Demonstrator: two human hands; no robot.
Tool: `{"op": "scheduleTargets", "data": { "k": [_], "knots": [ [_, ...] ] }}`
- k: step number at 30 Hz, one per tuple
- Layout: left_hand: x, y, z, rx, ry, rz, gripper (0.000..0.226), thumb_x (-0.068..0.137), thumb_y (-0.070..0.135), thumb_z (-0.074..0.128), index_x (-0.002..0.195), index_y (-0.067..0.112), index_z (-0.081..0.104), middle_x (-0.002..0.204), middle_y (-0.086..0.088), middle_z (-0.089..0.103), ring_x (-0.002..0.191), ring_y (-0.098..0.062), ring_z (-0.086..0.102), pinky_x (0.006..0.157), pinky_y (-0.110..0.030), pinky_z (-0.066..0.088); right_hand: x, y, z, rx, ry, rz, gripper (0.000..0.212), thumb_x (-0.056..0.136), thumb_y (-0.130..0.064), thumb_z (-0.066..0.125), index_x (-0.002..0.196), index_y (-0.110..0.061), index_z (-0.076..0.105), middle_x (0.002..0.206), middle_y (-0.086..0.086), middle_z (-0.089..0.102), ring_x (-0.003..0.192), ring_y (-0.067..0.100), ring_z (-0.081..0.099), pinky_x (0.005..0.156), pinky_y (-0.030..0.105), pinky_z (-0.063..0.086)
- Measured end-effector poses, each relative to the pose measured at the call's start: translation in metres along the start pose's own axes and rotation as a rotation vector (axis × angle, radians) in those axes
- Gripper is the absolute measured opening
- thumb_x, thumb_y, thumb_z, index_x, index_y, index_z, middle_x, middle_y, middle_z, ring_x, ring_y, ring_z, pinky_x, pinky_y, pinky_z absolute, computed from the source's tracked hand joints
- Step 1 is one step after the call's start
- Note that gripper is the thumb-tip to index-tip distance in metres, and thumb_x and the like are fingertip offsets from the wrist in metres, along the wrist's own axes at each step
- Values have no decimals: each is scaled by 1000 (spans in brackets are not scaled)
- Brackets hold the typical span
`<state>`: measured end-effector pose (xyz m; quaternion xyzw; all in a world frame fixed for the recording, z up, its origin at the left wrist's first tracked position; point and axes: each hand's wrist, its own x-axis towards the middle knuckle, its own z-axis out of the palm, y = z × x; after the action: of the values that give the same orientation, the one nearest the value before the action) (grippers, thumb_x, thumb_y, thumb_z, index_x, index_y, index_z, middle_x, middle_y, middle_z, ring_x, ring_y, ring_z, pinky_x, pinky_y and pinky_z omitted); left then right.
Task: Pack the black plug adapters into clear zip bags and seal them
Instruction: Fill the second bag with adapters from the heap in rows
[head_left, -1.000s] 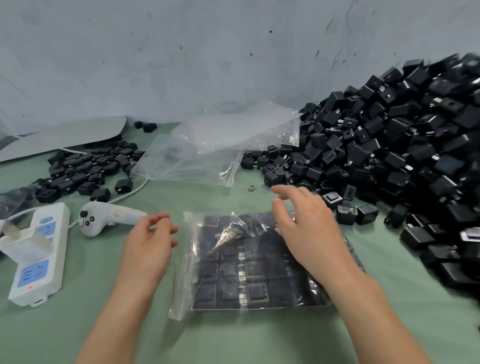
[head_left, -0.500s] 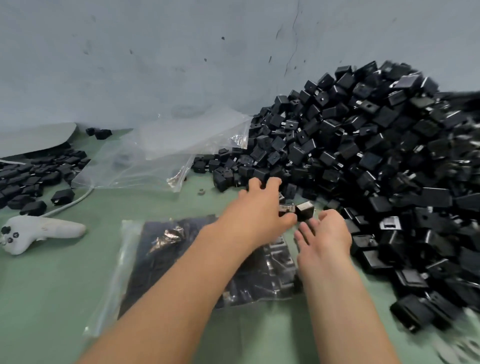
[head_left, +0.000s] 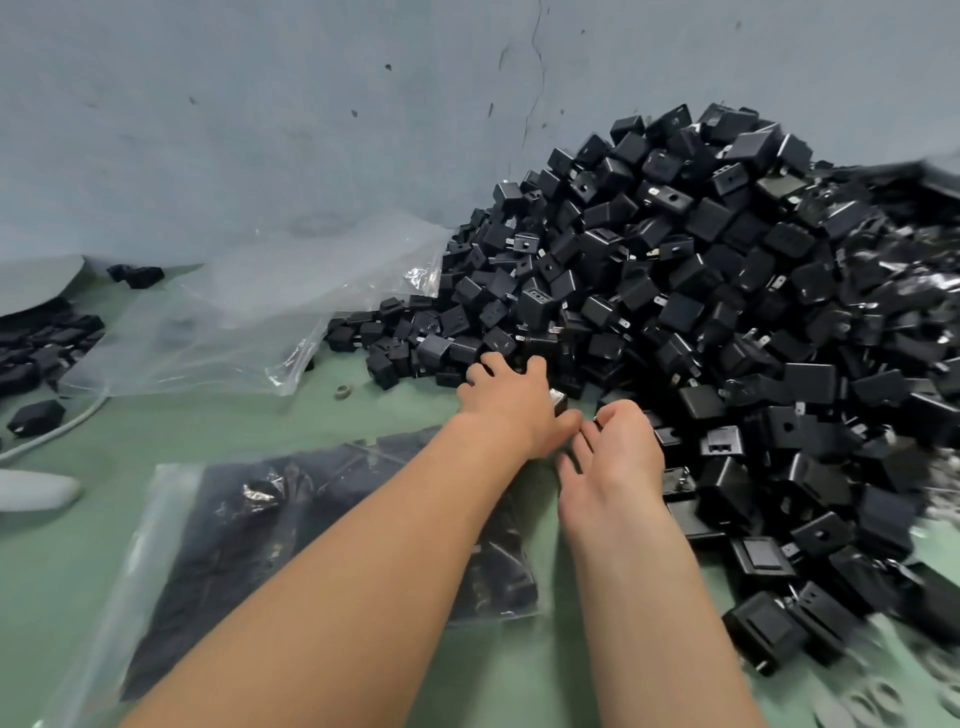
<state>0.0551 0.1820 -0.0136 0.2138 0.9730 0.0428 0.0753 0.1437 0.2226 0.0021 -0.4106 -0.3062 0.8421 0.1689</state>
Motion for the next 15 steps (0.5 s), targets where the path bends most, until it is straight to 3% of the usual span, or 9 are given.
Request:
{"op": "scheduleTargets", "data": {
  "k": [3,5,7,9,12,15],
  "knots": [
    [6,4,2,-45,14,-41,69,88,68,51,138,22,37,141,-23,31,127,-43,35,103,-48,34,1,0,0,0,10,9,18,94,-12,44,101,-2,57,139,17,52,131,36,48,111,50,35],
    [10,3,0,-84,3,-58,65,88,64,52,139,26,40,141,-20,32,127,-43,36,105,-48,32,3,2,-1,2,24,11,29,94,-11,44,117,4,52,141,17,50,133,36,45,112,50,34],
    [11,3,0,-93,15,-72,60,88,59,51,138,26,43,140,-19,34,127,-42,36,105,-47,31,4,3,-1,15,36,17,32,94,-12,44,120,6,47,137,13,51,132,32,46,112,49,35],
    [10,6,3,-76,43,-81,58,88,58,51,135,24,44,140,-18,34,126,-41,36,102,-46,33,4,2,-1,27,20,24,21,94,-13,44,109,0,52,123,5,56,124,29,53,109,48,40],
    [7,14,9,-80,71,-87,58,89,58,51,134,22,42,138,-18,31,124,-38,36,88,-43,37,2,1,1,82,11,17,17,94,-11,43,85,-13,57,112,13,69,99,27,69,101,43,50],
    [5,18,10,-73,89,-109,56,91,55,49,135,20,40,137,-20,31,120,-38,37,79,-42,35,0,3,2,109,24,-2,19,94,-9,42,81,-12,55,101,6,69,79,20,61,82,37,52]
  ]
}}
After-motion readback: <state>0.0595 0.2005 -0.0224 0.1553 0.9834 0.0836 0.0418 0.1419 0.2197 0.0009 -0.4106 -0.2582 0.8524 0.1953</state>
